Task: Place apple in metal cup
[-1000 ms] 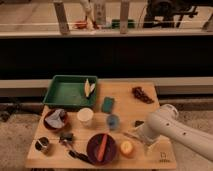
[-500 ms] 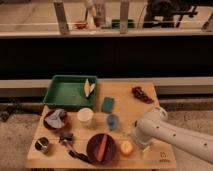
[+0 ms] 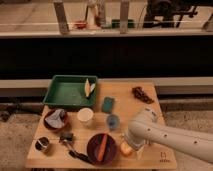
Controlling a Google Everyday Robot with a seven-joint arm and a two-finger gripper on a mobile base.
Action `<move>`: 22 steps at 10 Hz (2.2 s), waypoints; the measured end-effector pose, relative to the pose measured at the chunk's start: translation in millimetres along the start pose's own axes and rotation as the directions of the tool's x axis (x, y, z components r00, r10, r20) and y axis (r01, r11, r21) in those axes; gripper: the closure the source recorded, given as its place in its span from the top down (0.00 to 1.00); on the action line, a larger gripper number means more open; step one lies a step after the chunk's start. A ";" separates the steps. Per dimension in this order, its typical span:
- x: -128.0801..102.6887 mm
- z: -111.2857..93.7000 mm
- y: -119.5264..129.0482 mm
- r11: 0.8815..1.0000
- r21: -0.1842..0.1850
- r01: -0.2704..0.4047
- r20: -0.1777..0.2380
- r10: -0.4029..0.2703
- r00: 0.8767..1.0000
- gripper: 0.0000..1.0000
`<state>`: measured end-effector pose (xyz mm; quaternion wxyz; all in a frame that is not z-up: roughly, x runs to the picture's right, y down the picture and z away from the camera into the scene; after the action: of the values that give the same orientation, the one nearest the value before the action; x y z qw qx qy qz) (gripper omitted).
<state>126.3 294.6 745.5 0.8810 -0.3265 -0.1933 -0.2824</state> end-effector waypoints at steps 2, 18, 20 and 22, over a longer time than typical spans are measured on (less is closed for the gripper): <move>-2.4 5.4 -3.8 1.000 -0.027 0.016 0.114 -0.013 0.993 0.54; 27.4 -82.7 -9.3 0.995 0.100 0.010 0.147 -0.024 0.989 0.12; 0.9 -96.3 -23.4 0.990 0.100 0.101 0.134 -0.114 0.984 0.20; -34.0 -110.0 -33.3 0.973 0.088 0.215 0.102 -0.223 0.969 0.20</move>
<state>96.7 211.0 664.8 0.8441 -0.2846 -0.2877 -0.3517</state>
